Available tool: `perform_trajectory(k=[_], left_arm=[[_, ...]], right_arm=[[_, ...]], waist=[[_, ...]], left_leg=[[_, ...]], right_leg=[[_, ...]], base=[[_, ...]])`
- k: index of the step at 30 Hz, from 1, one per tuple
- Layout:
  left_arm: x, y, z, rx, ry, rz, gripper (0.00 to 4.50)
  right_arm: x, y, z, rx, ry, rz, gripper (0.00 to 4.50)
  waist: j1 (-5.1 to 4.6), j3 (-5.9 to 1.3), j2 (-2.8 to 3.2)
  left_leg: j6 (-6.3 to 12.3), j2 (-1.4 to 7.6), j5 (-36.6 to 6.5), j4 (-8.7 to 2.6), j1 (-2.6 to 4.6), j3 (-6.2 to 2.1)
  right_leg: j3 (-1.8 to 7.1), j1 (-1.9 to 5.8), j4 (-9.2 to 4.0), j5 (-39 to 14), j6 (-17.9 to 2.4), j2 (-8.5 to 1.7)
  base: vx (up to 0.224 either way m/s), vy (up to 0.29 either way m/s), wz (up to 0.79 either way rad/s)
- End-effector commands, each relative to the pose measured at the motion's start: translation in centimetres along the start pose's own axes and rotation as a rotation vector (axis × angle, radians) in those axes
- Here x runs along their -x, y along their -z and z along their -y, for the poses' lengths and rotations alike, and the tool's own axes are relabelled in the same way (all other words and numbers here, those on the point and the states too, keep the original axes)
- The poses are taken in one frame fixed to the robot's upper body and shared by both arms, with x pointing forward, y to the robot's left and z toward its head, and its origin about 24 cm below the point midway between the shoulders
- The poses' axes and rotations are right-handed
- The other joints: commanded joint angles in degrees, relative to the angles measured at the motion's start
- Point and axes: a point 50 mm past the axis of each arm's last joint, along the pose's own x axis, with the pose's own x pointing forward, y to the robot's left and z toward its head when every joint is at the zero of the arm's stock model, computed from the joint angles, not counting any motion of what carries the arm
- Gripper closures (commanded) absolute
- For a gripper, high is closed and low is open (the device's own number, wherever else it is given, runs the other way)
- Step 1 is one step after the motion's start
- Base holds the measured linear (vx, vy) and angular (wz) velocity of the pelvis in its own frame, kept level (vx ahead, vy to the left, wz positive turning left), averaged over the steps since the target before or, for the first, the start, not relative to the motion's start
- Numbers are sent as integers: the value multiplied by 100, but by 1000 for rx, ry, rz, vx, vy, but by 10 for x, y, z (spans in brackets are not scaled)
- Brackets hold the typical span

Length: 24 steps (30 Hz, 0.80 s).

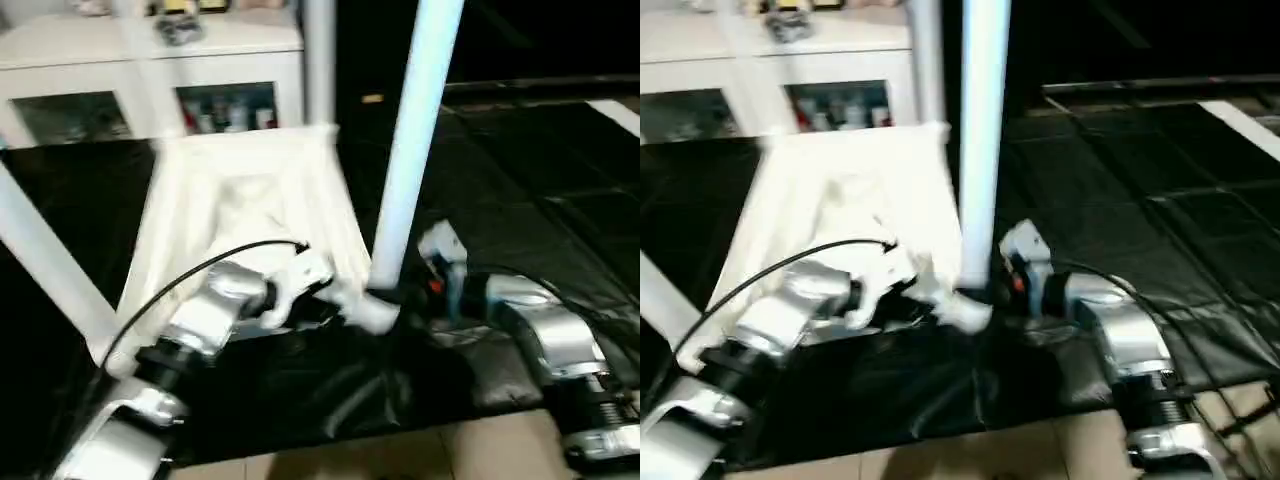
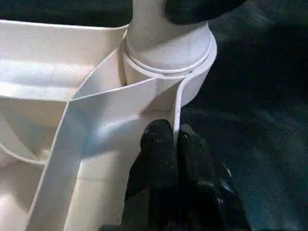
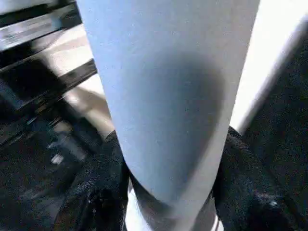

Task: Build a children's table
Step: Rotate leg to tighten

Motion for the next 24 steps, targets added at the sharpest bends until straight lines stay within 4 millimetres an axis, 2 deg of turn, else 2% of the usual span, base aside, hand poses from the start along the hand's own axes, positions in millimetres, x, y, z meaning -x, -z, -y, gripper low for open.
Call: perform_trajectory(k=[1, 2, 4, 6, 9, 11, 13, 15, 16, 17, 18, 20, 21, 22, 23, 24], left_arm=[[-18, -28, 9, 15, 3, 139, 450], [-19, -30, 9, 17, -1, 143, 450], [-29, -38, 5, 51, -96, 165, 450], [-31, -43, 2, 57, -150, 166, 450], [-29, -43, 0, 45, -163, 157, 450], [-26, -41, -3, 35, -176, 142, 450], [-25, -40, -4, 34, -178, 140, 450], [-19, -35, -8, 8, -172, 124, 450], [-17, -33, -10, 1, -169, 120, 450], [-17, -32, -10, -2, -167, 118, 450], [-13, -29, -11, -13, -153, 111, 450], [-9, -26, -12, -24, -134, 102, 450], [-8, -24, -13, -27, -129, 97, 450], [-8, -24, -13, -27, -129, 97, 450], [-3, -20, -14, -43, -104, 81, 450], [-2, -20, -14, -44, -102, 80, 450]], right_arm=[[-27, 13, -22, -90, -50, -49, 254], [-27, 13, -22, -91, -44, -48, 254], [-40, 10, -23, -100, 74, -40, 254], [-46, 7, -24, -108, 129, -32, 254], [-46, 6, -25, -136, 126, -15, 254], [-44, 4, -26, -147, 123, 8, 198], [-43, 4, -26, -147, 127, 11, 185], [-37, 5, -26, -133, 113, 24, 167], [-34, 6, -25, -128, 111, 27, 156], [-34, 6, -25, -125, 111, 29, 136], [-27, 8, -23, -107, 97, 25, 136], [-18, 10, -20, -94, 80, 23, 122], [-15, 11, -18, -90, 76, 22, 114], [-15, 11, -18, -90, 76, 22, 106], [-2, 13, -13, -83, 51, 11, 88], [-1, 13, -12, -82, 49, 10, 88]], waist=[[29, -345, -145], [17, -362, -133], [-3, -350, -129], [-25, -364, -119], [-22, -377, -117], [-13, -372, -85], [-12, -373, -89], [-5, -368, -47], [-2, -373, -60], [2, -374, -37], [11, -373, -16], [27, -374, -32], [42, -376, -7], [39, -377, -23], [38, -384, -31], [55, -383, -25]], left_leg=[[337, -24, -1165, -395, -108, 15], [381, -17, -1167, -396, -102, 9], [386, -27, -1133, -391, -107, 22], [321, -38, -1140, -399, -109, 6], [420, -16, -1123, -407, -104, 10], [496, 4, -1040, -426, -108, 12], [502, 4, -1076, -427, -106, 14], [481, 4, -1133, -431, -95, 13], [472, 6, -1130, -433, -97, 13], [465, 11, -1132, -437, -94, 12], [449, 9, -1168, -443, -91, 5], [482, 13, -1227, -438, -82, 14], [479, 20, -1192, -444, -87, 6], [487, 21, -1170, -440, -96, 11], [493, 21, -1107, -439, -102, 12], [506, 24, -1105, -434, -88, 10]], right_leg=[[141, 326, -560, -2885, -620, -134], [139, 332, -557, -2832, -650, -140], [140, 313, -569, -2780, -659, -125], [123, 331, -574, -2849, -601, -133], [144, 333, -565, -2591, -683, -139], [157, 352, -530, -2182, -865, -134], [159, 359, -526, -2172, -903, -143], [157, 358, -542, -2225, -898, -148], [162, 363, -536, -2187, -898, -148], [167, 362, -537, -2110, -922, -147], [163, 371, -527, -2097, -945, -148], [172, 374, -532, -2092, -944, -148], [175, 381, -518, -2037, -965, -158], [175, 383, -517, -1947, -1008, -152], [173, 393, -503, -1861, -1052, -153], [172, 392, -504, -1858, -1067, -157]], base=[[0, 0, 0], [0, 0, 0], [0, 0, 0], [0, 0, 0], [0, 0, 0], [0, 0, 0], [0, 0, 0], [0, 0, 0], [0, 0, 0], [0, 0, 0], [0, 0, 0], [0, 0, 0], [0, 0, 0], [0, 0, 0], [0, 0, 0], [0, 0, 0]])
